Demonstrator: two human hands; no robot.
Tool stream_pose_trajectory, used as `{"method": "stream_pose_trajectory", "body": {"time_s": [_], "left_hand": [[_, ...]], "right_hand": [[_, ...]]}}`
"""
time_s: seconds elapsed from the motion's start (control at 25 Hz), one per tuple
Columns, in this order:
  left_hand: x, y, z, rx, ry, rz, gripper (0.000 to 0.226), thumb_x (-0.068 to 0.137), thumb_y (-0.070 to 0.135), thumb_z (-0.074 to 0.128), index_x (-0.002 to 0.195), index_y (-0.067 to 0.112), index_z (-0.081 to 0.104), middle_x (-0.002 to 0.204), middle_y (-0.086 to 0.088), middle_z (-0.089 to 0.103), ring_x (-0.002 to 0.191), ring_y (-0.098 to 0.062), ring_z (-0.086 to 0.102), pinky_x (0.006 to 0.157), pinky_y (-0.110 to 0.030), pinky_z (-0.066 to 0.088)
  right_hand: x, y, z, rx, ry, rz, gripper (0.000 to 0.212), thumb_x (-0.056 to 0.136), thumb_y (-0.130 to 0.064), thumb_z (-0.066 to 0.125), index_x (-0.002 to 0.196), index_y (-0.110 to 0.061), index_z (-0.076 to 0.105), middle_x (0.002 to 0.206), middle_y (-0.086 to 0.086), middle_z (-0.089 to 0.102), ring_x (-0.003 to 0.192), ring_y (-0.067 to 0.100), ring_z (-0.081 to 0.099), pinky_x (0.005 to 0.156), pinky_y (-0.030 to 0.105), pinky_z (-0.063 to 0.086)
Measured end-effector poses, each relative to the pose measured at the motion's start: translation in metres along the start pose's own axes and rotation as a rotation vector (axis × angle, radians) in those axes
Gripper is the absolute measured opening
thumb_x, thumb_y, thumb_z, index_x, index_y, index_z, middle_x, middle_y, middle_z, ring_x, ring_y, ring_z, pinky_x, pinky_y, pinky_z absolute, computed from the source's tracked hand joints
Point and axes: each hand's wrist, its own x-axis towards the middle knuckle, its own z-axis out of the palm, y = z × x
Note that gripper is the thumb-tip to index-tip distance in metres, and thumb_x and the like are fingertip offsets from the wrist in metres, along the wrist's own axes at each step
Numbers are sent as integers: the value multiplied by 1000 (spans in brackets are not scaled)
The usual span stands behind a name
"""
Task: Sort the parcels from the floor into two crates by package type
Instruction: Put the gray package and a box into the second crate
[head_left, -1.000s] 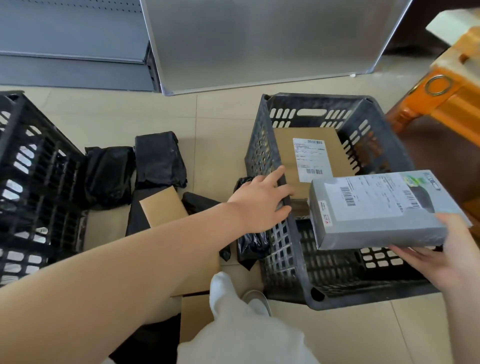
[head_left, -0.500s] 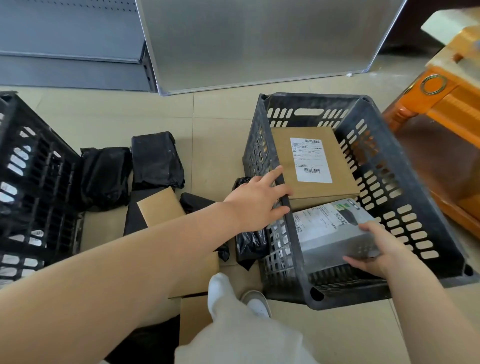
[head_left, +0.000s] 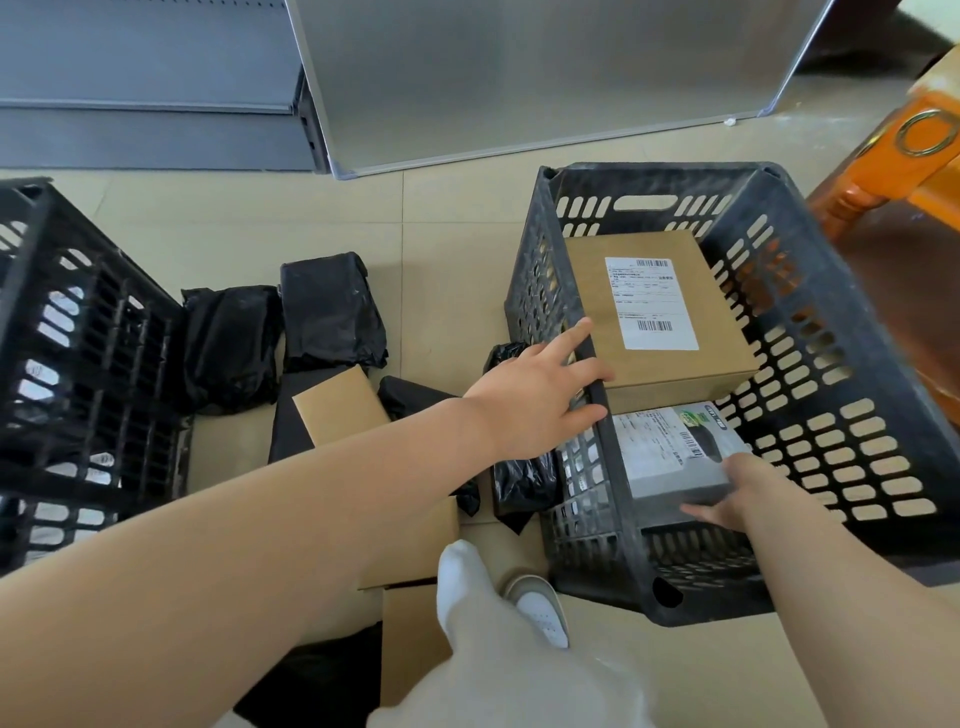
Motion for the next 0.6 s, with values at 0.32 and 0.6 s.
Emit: {"method": "stream_pose_trajectory", "body": {"time_s": [0.32, 0.6], "left_hand": [[2, -3, 4, -17, 17, 22, 43, 102, 46, 45, 143, 37, 40, 167, 6, -4, 143, -25, 30, 106, -38, 42], [2, -10, 3, -2, -16, 32, 45, 102, 45, 44, 146, 42, 36, 166, 9, -7, 141, -25, 32, 105, -41, 44]], "right_hand": [[6, 12, 17, -435, -64, -68, 36, 102, -9, 53, 136, -7, 43, 141, 16, 43, 131, 40, 47, 93, 49, 57], [7, 38, 25, -991, -169, -35, 30, 103, -14, 51, 128, 1, 48, 97, 26, 64, 81, 35, 68, 78, 44, 60]]}}
